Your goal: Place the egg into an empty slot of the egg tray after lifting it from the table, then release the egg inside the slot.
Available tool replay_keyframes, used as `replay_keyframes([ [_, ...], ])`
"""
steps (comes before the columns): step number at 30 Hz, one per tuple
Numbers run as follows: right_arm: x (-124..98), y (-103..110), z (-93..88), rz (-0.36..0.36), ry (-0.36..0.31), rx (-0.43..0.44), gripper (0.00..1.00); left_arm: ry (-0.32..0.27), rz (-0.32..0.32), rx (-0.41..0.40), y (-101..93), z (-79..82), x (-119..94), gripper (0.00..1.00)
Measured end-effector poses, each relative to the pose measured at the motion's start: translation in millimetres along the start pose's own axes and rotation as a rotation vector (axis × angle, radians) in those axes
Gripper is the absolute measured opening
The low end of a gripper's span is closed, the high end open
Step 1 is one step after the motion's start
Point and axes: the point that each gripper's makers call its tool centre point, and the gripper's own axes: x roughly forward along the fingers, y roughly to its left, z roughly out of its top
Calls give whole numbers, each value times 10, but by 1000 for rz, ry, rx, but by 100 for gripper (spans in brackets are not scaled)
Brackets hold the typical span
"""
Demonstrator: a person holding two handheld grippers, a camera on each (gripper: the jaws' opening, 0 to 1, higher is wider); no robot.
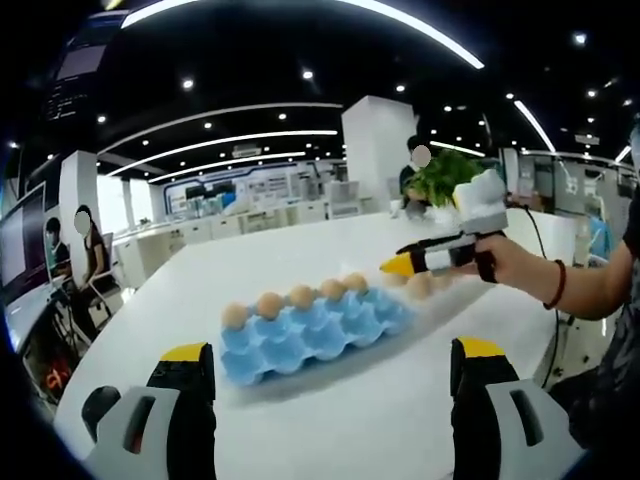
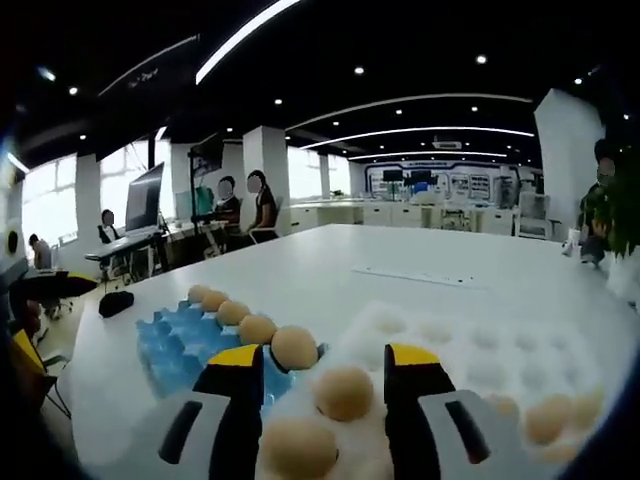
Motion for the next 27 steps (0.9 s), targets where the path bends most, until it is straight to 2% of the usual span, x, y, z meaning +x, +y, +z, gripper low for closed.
replay_keyframes([
  [3, -18, -55, -8, -78, -15, 15, 48, 1, -1, 0, 2, -11, -1, 100],
  [6, -48, -96, -21, -157, -23, -37, 45, 3, -3, 0, -5, -18, -3, 100],
  [11, -60, -46, -57, -221, -51, -7, 43, 6, -2, -2, 0, -34, -11, 100],
  [14, -46, -70, -94, -275, -41, -13, 42, 11, -6, -2, -3, -48, -9, 100],
  [17, -69, -114, -177, -342, -7, 24, 42, 16, -8, 1, -1, -57, -10, 100],
  [19, -68, -149, -164, -385, -17, -19, 39, 15, -9, 4, 5, -58, -12, 100],
  [20, -76, -146, -183, -401, -9, -4, 39, 14, -10, 3, 7, -57, -12, 100],
  [24, -41, -179, -190, -440, 8, 59, 38, 19, -13, 6, 4, -76, -7, 100],
  [27, 24, -165, -225, -428, 34, 69, 38, 23, -18, 8, 10, -89, 0, 100],
])
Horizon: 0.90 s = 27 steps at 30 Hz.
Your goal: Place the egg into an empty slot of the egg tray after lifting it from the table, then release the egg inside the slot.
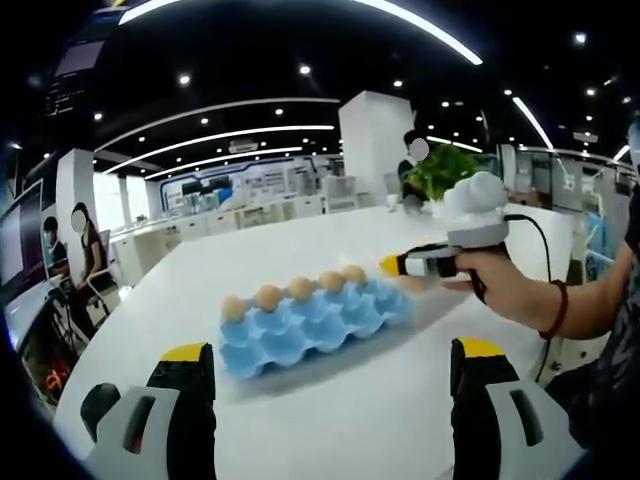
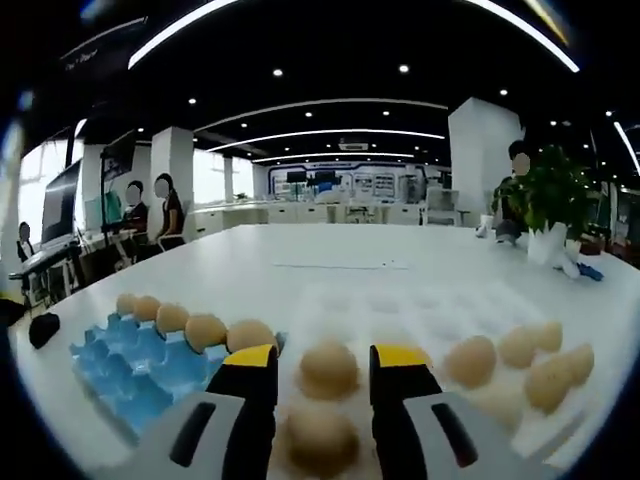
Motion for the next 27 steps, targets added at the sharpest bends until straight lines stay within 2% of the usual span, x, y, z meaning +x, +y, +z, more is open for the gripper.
replay_keyframes([
  [4, 48, -26, -46, -15, 49, 11, 35, -4, -3, -2, 12, 5, 0, 100],
  [5, 57, -5, -83, -1, 83, 16, 35, -3, -2, -5, 26, 0, -1, 100],
  [6, 61, 17, -131, 13, 123, -16, 36, -2, -2, -5, 30, -2, 0, 100],
  [8, 77, 6, -141, 8, 133, -49, 35, -3, -3, -4, 32, -1, 1, 100],
  [19, 95, -101, -96, -29, 119, 18, 27, -8, -7, -3, 26, -10, 8, 100],
  [27, 91, -105, -94, -25, 150, 25, 27, -4, -6, 0, 27, -36, -12, 100],
])
